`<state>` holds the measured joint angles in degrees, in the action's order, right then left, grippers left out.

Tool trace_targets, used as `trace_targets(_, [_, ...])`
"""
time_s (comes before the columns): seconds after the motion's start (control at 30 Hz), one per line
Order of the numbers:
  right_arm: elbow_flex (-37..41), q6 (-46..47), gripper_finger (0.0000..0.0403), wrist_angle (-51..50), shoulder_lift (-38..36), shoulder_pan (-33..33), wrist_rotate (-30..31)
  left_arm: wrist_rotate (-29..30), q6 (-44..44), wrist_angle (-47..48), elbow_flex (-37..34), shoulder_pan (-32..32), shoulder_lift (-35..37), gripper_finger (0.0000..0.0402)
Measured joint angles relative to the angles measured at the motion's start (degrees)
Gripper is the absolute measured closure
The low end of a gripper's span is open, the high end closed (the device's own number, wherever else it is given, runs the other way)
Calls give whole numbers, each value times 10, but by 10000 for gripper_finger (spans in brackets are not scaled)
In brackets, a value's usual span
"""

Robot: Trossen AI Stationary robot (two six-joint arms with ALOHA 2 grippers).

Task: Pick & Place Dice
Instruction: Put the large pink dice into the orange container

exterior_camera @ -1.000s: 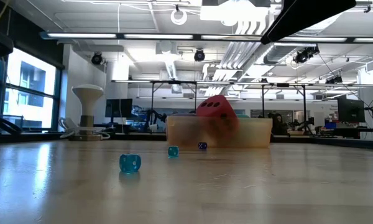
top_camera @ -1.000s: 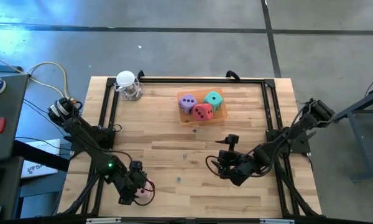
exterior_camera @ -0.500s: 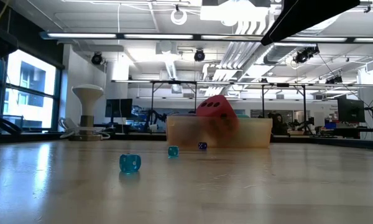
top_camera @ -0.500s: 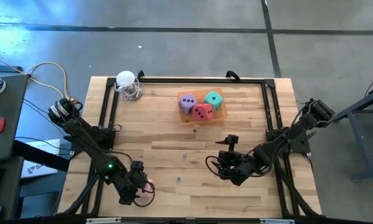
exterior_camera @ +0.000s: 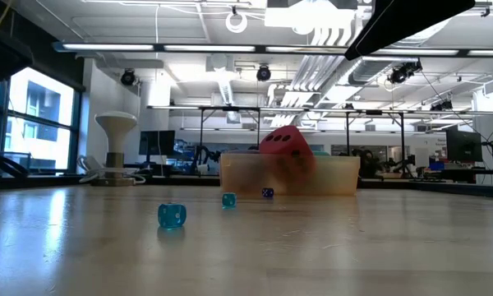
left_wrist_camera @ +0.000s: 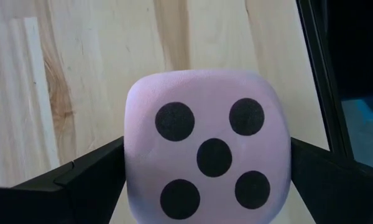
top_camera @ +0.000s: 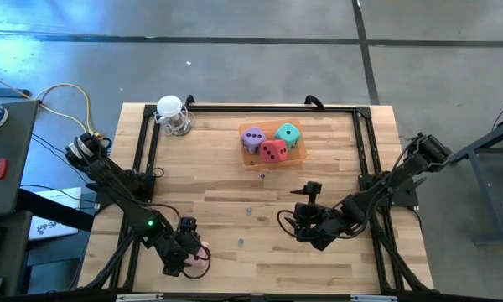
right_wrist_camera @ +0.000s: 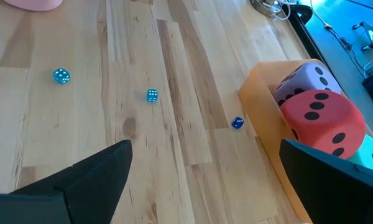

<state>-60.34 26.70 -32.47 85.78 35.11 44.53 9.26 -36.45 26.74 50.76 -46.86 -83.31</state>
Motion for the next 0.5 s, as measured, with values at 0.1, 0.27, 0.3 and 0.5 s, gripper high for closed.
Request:
trace_targets(0.1, [0, 0, 3, 1, 0, 0, 0, 3, 0, -4, 0, 3, 0, 3])
trace_targets(0.27, [0, 1, 3, 2, 0, 0, 0, 14, 0, -14, 0, 11, -9, 3])
trace_targets(0.3, [0, 1, 3, 2, 0, 0, 0, 14, 0, -15, 0, 15, -12, 3])
trace_targets(0.5, [0, 2, 3, 5, 0, 0, 0, -14, -24, -18, 3, 36, -26, 3])
